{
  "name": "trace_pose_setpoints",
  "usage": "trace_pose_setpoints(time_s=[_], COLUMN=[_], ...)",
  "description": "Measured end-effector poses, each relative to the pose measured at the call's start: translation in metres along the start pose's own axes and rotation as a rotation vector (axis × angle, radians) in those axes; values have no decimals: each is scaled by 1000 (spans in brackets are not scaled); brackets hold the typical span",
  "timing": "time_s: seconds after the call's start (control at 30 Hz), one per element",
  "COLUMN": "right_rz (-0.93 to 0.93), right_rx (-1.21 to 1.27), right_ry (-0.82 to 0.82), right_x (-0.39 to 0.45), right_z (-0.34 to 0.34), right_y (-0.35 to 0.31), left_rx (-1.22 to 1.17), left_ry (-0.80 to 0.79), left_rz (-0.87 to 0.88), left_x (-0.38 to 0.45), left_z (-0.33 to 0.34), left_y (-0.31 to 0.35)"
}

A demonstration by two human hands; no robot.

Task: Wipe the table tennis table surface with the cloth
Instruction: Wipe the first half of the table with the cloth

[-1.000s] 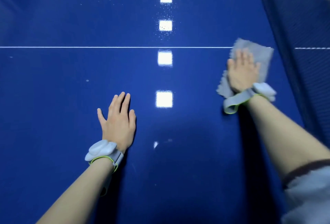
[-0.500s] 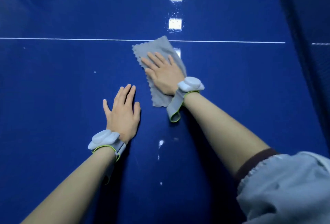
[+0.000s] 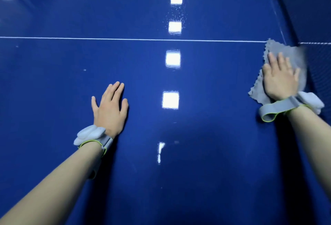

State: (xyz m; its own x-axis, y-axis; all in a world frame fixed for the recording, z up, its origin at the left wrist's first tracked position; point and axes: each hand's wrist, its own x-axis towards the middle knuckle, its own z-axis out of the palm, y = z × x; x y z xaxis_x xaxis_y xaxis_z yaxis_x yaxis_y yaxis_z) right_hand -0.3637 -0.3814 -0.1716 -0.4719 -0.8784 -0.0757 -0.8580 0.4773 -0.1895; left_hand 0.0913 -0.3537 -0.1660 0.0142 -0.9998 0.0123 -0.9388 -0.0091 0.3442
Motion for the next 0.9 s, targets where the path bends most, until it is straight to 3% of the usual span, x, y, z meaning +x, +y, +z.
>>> trace_pose_setpoints(time_s=[0.2, 0.37, 0.47, 0.53, 0.67, 0.9], right_rz=[161, 112, 64, 1, -125, -545], right_rx=[47, 94, 99, 97, 90, 50], right_ry=[20, 6, -1, -12, -24, -154], right_x=[-12, -39, -57, -66, -83, -161], right_z=[13, 33, 46, 57, 79, 121], right_y=[-53, -147, -208, -261, -374, -565], left_rx=[22, 61, -77, -195, 4, 139], left_ry=[7, 10, -78, -65, 27, -16], left_rz=[19, 30, 82, 94, 131, 120], left_x=[2, 0, -2, 5, 26, 27], left_z=[4, 3, -10, -34, -75, -94], left_y=[-3, -2, -2, -27, -121, -236])
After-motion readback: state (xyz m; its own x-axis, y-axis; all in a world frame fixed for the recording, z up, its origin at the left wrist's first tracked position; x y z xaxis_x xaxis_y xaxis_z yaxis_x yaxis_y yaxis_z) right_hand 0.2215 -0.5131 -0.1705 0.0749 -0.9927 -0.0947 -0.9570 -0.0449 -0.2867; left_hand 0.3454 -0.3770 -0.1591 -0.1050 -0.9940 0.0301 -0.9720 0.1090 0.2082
